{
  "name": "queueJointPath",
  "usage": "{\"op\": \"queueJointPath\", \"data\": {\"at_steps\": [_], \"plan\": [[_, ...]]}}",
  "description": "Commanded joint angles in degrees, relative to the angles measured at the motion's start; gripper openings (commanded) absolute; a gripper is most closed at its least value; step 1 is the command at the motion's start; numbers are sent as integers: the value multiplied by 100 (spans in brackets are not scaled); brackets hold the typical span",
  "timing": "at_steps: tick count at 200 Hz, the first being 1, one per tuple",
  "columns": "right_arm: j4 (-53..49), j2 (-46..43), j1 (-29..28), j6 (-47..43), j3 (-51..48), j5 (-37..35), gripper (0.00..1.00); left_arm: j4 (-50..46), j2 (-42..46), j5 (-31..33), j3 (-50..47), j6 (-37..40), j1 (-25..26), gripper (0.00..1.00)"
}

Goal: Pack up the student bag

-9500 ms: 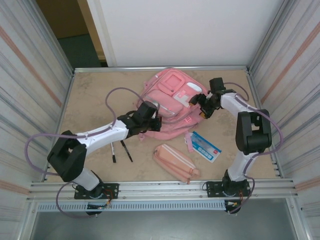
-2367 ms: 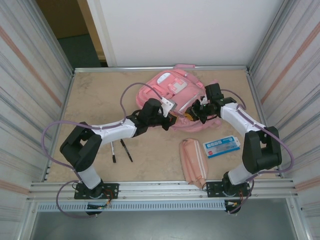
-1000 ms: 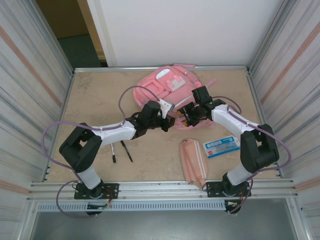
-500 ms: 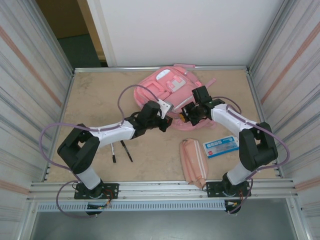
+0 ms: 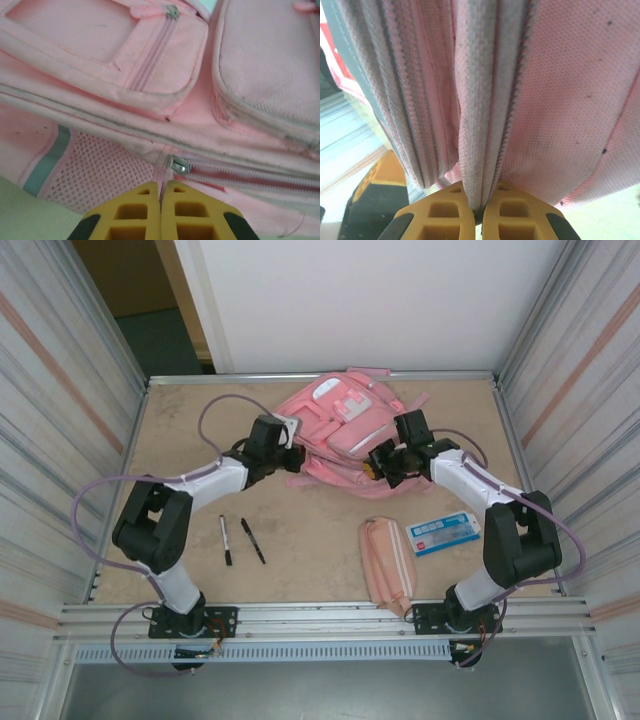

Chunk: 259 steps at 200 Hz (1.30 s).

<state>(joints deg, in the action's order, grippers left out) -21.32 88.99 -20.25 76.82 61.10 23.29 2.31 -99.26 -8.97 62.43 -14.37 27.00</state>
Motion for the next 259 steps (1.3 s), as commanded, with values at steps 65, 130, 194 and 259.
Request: {"op": "queueJointPath", "data": {"at_steps": [65,130,194,259], "plan": [[-737,-138,-551,-1376,198,-95,41,-662,1241,31,-788,-1072,-383,32],[-1623,-899,458,-2927,-8,-420,66,-1532,2923,564,-1597,-936,968,46],[-564,-280,1111,-3009,1,160,72,-1483,3560,1397,-2045,-1315,2142,48],[-155,971,867,-2607,552,209,68,-1685,3843,1547,-2207,-1235,2282,48]]}}
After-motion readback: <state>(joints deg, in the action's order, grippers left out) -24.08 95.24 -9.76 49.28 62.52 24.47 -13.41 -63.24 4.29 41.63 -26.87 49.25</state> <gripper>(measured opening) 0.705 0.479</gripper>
